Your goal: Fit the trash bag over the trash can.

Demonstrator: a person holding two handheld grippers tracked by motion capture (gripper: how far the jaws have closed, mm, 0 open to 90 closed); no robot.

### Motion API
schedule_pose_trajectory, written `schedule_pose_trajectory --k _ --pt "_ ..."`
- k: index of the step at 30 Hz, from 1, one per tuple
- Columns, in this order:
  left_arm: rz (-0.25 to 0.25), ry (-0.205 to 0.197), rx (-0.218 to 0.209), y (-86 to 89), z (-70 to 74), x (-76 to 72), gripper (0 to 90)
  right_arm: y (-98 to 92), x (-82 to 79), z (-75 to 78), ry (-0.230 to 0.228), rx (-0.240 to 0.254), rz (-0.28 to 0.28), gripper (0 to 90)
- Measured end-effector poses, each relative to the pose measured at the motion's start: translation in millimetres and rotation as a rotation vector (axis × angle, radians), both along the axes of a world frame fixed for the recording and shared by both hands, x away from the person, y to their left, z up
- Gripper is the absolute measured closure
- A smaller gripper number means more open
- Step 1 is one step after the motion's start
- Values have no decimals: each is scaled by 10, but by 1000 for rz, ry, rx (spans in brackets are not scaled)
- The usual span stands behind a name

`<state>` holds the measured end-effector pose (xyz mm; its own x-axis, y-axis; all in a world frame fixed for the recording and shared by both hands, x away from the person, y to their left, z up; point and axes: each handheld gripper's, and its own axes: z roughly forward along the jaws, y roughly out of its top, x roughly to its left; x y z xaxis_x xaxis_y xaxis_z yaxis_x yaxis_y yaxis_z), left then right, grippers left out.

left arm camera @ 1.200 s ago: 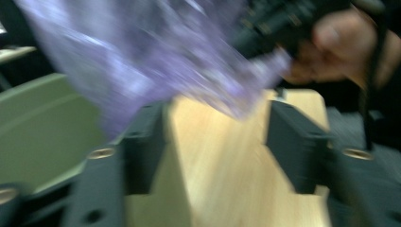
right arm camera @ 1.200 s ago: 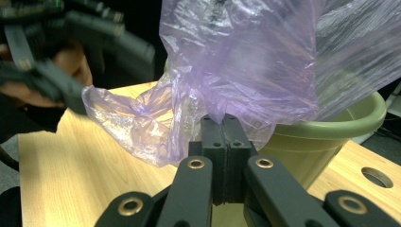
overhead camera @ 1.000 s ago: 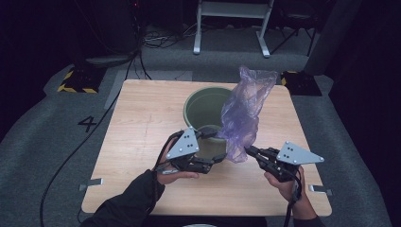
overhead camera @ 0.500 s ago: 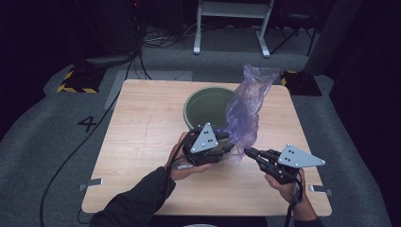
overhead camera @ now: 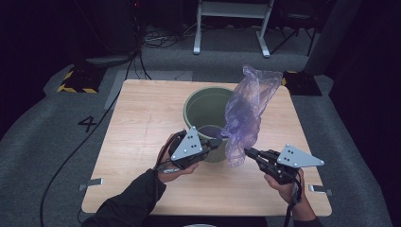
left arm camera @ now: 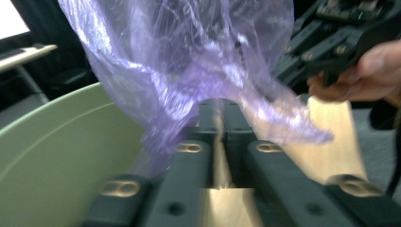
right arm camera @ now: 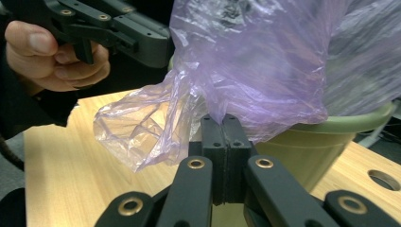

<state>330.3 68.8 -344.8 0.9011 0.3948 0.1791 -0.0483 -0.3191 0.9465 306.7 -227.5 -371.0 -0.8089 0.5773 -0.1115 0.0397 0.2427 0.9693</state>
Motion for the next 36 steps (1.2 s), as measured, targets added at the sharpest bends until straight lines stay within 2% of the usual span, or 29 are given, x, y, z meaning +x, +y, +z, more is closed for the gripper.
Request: schedule_pose_trajectory --k 1,3,4,5,8,10,12,16,18,24,29,32,34,36 --pt "13 10 -1 -18 15 6 640 1 -4 -3 3 2 5 900" --pt "-9 43 -27 -66 32 8 507 2 -13 -11 3 -2 1 900" --pt "-5 45 -23 -100 38 1 445 -2 -18 -16 5 -2 1 900" --pt "7 31 -7 -137 44 -3 373 -7 -22 -22 7 -3 1 900" --pt "-9 38 19 -251 41 5 339 -23 -24 -51 15 -2 6 900" --pt "-8 34 51 -325 20 13 381 -33 -22 -76 20 0 5 900" --pt "-7 25 58 -358 1 26 497 -51 -22 -93 21 3 6 900" --pt "-14 -13 104 -388 -14 24 781 -89 -34 -105 26 14 4 900" --pt "-9 -32 108 -374 -12 11 884 -100 -40 -108 29 18 0 900" --pt "21 -56 80 -216 -12 -40 900 -126 -21 -132 34 33 -28 900" --pt "51 -37 54 -30 -118 -61 900 -137 -1 -150 60 51 -50 900" --pt "56 -27 51 47 -192 -84 900 -105 2 -163 60 41 -49 893" --pt "63 -19 46 91 -238 -100 900 -77 1 -170 61 31 -54 869" --pt "70 -11 37 127 -272 -108 900 -57 -2 -176 61 20 -64 796"
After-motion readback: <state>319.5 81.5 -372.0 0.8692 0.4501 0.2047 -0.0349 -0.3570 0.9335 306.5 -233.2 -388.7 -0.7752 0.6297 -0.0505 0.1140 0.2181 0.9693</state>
